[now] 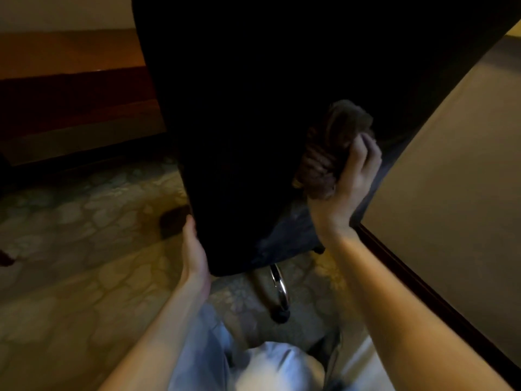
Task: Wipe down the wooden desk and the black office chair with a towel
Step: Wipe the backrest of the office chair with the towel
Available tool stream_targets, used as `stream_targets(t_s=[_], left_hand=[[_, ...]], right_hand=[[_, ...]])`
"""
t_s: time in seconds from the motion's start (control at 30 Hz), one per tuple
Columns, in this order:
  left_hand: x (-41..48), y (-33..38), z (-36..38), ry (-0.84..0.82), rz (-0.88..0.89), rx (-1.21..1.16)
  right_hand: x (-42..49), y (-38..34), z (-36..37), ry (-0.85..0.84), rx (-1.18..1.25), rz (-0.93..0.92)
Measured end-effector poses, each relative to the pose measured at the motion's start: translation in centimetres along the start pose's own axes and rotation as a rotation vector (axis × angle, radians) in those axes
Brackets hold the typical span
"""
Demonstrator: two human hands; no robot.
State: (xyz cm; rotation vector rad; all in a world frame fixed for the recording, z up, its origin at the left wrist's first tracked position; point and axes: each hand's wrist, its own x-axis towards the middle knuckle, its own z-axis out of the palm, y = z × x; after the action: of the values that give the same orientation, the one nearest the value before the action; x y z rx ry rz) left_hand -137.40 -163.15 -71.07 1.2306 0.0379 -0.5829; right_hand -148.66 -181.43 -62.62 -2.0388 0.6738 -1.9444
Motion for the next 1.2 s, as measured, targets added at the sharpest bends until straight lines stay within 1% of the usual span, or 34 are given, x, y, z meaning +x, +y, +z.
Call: stream_targets(t_s=[0.1, 0.17, 0.23, 0.33, 0.37, 0.43, 0.53, 0.63, 0.67, 0.73, 0.8, 0.87, 0.93, 1.0, 1.07, 1.13, 1.17, 1.2], left_hand=[[-0.1, -0.3, -0.1, 0.013, 0.017, 0.048], [0.0, -0.1, 0.2, 0.020, 0.034, 0.056], [0.3, -0.1, 0.5, 0.024, 0.036, 0.051], [0.9, -0.2, 0.2, 0.010, 0.067, 0.063], [1.1, -0.3, -0.2, 0.004, 0.068, 0.072], [1.3, -0.1, -0.7, 0.000, 0.050, 0.087], [1.2, 0.3, -0.6, 0.011, 0.036, 0.116], [0.6, 0.8, -0.4, 0.043, 0.028, 0.091], [0.2, 1.0, -0.1, 0.057, 0.044, 0.088], [-0.8, 1.1, 0.5, 0.111, 0.133, 0.134], [-1.9, 1.1, 1.3, 0.148, 0.250, 0.171], [-2.9, 1.0, 2.0, 0.117, 0.294, 0.156], [-3.5, 1.2, 2.3, 0.077, 0.271, 0.117], [-3.4, 1.5, 2.2, 0.061, 0.253, 0.070], [-3.1, 1.6, 1.8, 0.034, 0.236, 0.039], [-2.6, 1.7, 1.5, 0.012, 0.228, 0.020], [-2.4, 1.8, 1.4, 0.005, 0.219, 0.003], [-2.0, 1.7, 1.3, -0.002, 0.209, -0.018]], right_hand=[[-3.2, -0.2, 1.2, -0.032, 0.033, 0.042], [-6.0, -0.3, 1.4, -0.150, 0.003, 0.040], [-9.8, -0.4, 1.4, -0.381, -0.053, -0.003], [-15.0, -0.1, 1.5, -0.791, -0.116, -0.082], [-15.9, -0.1, 1.5, -0.885, -0.110, -0.073], [-16.3, -0.6, 1.4, -0.965, -0.093, -0.019], [-14.9, -1.5, 0.4, -0.913, -0.037, 0.056], [-12.2, -2.1, -1.7, -0.736, 0.067, 0.192], [-11.1, -2.3, -2.6, -0.643, 0.089, 0.238], [-8.5, -2.2, -4.3, -0.403, 0.088, 0.286], [-5.2, -1.9, -5.9, -0.160, 0.055, 0.279], [-1.7, -1.1, -7.5, 0.036, 0.052, 0.261], [1.5, 0.4, -8.9, 0.164, 0.052, 0.258], [4.4, 1.8, -9.8, 0.194, 0.016, 0.265], [6.7, 3.3, -9.3, 0.178, 0.003, 0.214], [7.3, 3.8, -7.1, 0.092, -0.075, 0.164], [6.9, 3.7, -5.7, 0.021, -0.101, 0.128], [5.9, 3.6, -4.3, -0.039, -0.089, 0.100]])
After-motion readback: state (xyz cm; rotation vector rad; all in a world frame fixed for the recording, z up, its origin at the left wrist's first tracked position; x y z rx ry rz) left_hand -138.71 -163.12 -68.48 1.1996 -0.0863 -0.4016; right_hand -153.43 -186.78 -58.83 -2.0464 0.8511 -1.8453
